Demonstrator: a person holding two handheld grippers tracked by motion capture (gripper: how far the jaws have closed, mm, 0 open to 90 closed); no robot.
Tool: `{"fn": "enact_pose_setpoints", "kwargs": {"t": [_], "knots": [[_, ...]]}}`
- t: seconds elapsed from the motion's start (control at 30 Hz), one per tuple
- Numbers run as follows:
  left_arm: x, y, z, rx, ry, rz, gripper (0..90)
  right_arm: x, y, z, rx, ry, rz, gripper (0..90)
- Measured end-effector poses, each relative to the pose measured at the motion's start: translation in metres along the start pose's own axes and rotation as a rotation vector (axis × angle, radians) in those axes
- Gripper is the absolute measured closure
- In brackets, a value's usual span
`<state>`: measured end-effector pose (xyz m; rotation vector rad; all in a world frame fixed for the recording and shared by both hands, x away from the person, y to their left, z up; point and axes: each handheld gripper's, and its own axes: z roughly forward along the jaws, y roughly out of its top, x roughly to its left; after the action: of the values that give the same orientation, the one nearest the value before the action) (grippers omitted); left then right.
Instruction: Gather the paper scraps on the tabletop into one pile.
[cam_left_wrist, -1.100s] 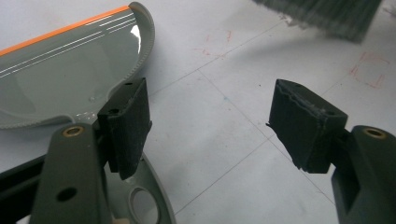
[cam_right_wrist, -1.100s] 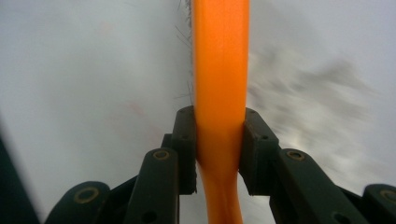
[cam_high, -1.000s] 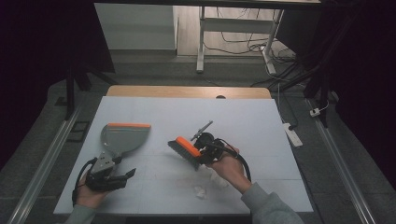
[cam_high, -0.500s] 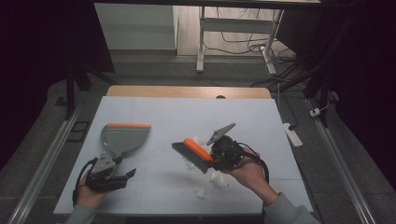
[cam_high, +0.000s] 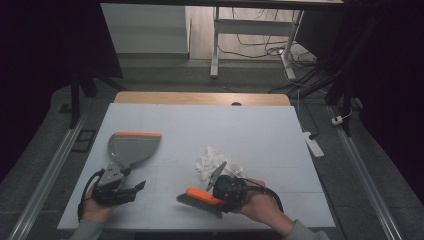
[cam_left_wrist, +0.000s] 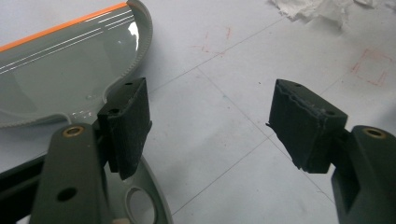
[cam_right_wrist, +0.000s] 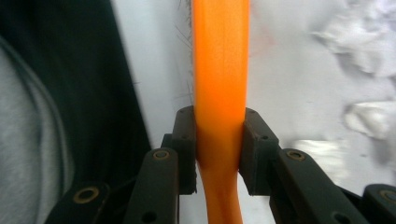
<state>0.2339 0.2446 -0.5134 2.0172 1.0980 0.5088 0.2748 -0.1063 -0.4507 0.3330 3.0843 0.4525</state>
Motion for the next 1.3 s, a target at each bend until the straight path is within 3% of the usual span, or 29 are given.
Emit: {"fn": "enact_pose_setpoints", "kwargs": {"t": [0.1,0.33,0.43,0.67,0.83,1.0,1.1,1.17,1.23,1.3], "knots": [[0.000,0.000,0.000,-0.001,0.000,-0.002,30.1,-0.016,0.004,0.001,0.002,-0.065,-0.003,70.6],[0.001,0.000,0.000,-0.001,0.000,-0.002,30.2,-0.059,0.007,-0.002,-0.066,-0.172,0.096,70.6],[0.002,-0.001,0.000,0.000,0.002,-0.006,30.2,-0.062,0.002,-0.015,-0.132,-0.182,0.127,70.6],[0.000,0.000,0.000,0.001,0.001,0.001,30.2,-0.049,-0.018,-0.061,-0.218,-0.212,0.119,70.6],[0.000,-0.001,0.001,0.002,0.001,-0.001,30.2,-0.040,-0.042,-0.067,-0.168,-0.177,0.110,70.6],[-0.001,0.000,0.002,0.005,0.001,0.002,30.2,-0.024,-0.056,-0.041,-0.055,-0.101,0.025,70.6],[-0.002,0.000,0.002,0.008,0.002,0.009,30.2,-0.021,-0.055,-0.022,0.004,-0.115,-0.010,70.7],[-0.002,0.000,0.002,0.007,0.002,0.007,30.2,-0.026,-0.049,-0.020,-0.018,-0.136,-0.016,70.6],[-0.002,0.000,0.003,0.010,0.001,0.006,30.2,-0.032,-0.041,-0.017,-0.003,-0.210,-0.042,70.6],[-0.002,0.000,0.002,0.009,0.001,0.008,30.2,-0.045,-0.034,-0.014,0.000,-0.233,-0.033,70.7]]}}
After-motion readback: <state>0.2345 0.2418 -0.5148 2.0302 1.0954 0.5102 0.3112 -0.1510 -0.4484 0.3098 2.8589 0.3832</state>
